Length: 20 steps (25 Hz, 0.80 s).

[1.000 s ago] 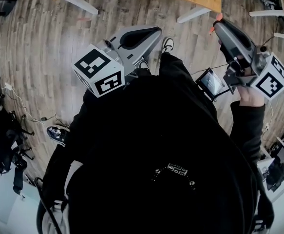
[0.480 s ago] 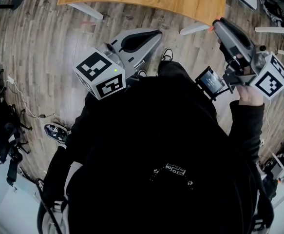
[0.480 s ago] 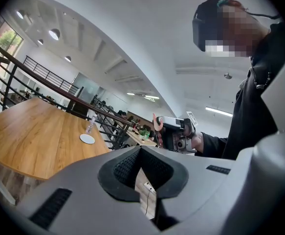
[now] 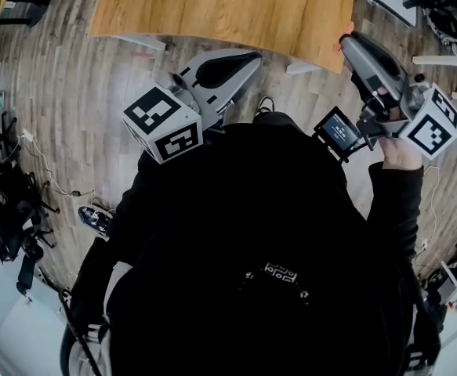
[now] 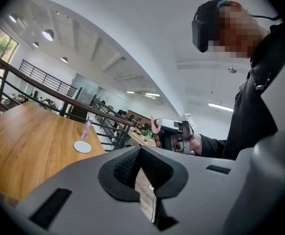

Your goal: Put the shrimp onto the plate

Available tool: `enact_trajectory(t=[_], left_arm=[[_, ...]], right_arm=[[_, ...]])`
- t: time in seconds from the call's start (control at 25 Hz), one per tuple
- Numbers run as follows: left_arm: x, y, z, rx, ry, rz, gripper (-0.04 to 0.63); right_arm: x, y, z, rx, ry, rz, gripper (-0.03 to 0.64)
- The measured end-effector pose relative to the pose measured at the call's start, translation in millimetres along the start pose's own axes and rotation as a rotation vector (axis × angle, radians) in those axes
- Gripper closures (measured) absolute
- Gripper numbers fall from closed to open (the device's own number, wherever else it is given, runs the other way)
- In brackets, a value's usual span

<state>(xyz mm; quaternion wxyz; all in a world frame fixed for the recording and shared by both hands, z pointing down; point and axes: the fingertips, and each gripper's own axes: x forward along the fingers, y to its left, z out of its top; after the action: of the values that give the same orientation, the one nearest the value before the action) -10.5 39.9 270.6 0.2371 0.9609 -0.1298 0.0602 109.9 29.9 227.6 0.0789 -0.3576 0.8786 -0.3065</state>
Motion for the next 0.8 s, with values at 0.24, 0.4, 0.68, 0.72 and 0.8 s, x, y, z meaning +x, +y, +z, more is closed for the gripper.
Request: enact_trajectory(t=[0.24, 0.4, 0.68, 0.72, 0.8], left_arm=[[46, 4, -1, -0.026, 0.040, 0.002, 0.592], [60, 7, -3, -0.028, 0.071, 0.000, 0.592], [70, 17, 16, -0.012, 0.093, -0.027, 0.592], [73, 18, 16, -0.007, 0.096, -0.044, 0.592], [80, 20, 18, 0.004, 0.101, -0.086, 0.592]], right_arm=[[-18, -49, 7, 0.063, -0.025, 0.016, 0.549], [-26, -67, 6, 0.098, -0.033, 0.011, 0.549], [-27, -74, 17, 0.095, -0.064, -0.029, 0.549], [-27, -75, 18, 0.092, -0.070, -0.040, 0.549], [-29, -77, 19, 0.091, -0.087, -0.067, 0.549]])
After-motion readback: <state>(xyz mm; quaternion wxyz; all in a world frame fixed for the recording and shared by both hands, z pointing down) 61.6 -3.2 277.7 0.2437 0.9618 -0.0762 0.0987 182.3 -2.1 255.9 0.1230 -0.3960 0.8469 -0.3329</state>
